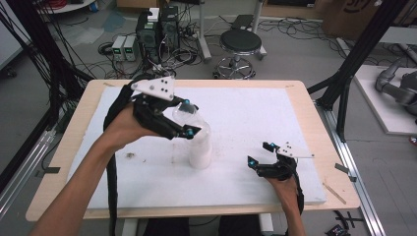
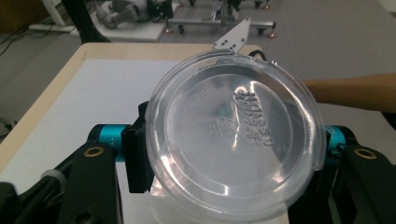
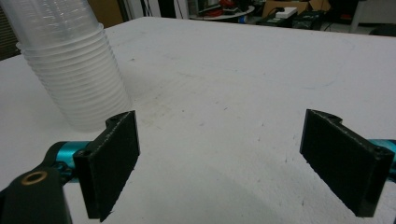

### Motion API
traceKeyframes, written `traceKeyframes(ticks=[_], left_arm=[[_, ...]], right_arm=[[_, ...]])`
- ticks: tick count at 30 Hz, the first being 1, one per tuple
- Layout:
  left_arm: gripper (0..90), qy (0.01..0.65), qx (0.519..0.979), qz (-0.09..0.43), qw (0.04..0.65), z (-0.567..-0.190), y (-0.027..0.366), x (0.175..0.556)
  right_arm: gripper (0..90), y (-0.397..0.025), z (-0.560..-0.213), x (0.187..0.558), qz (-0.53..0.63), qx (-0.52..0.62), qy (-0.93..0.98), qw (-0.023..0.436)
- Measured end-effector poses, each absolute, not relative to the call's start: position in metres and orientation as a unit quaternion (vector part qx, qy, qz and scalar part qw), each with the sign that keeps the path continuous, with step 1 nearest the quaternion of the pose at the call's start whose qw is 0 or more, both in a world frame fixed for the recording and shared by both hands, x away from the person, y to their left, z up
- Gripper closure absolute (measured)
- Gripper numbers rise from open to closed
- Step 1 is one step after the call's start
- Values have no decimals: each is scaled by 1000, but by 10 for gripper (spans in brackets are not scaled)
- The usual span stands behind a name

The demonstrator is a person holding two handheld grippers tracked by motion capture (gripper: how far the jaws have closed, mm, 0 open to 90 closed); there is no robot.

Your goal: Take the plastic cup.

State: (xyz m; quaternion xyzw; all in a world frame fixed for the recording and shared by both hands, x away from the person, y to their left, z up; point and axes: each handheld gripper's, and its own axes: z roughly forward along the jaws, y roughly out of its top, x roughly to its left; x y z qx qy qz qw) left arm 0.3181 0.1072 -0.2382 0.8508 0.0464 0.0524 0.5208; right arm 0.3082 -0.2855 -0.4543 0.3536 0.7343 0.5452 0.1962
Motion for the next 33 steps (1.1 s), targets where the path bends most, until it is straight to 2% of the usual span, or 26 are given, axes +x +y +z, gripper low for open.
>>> traceKeyframes(ticks=[5,16,33], left_arm=[[375,36,833,38,550,-268,114,303],[375,54,797,8,601,-335,120,282],[375,63,780,-16,623,-376,134,273]], right_arm=[[120,-286,-454,308,546,353,733,200],[120,-285,-454,307,546,357,731,201],[120,-284,-454,307,539,359,734,204]])
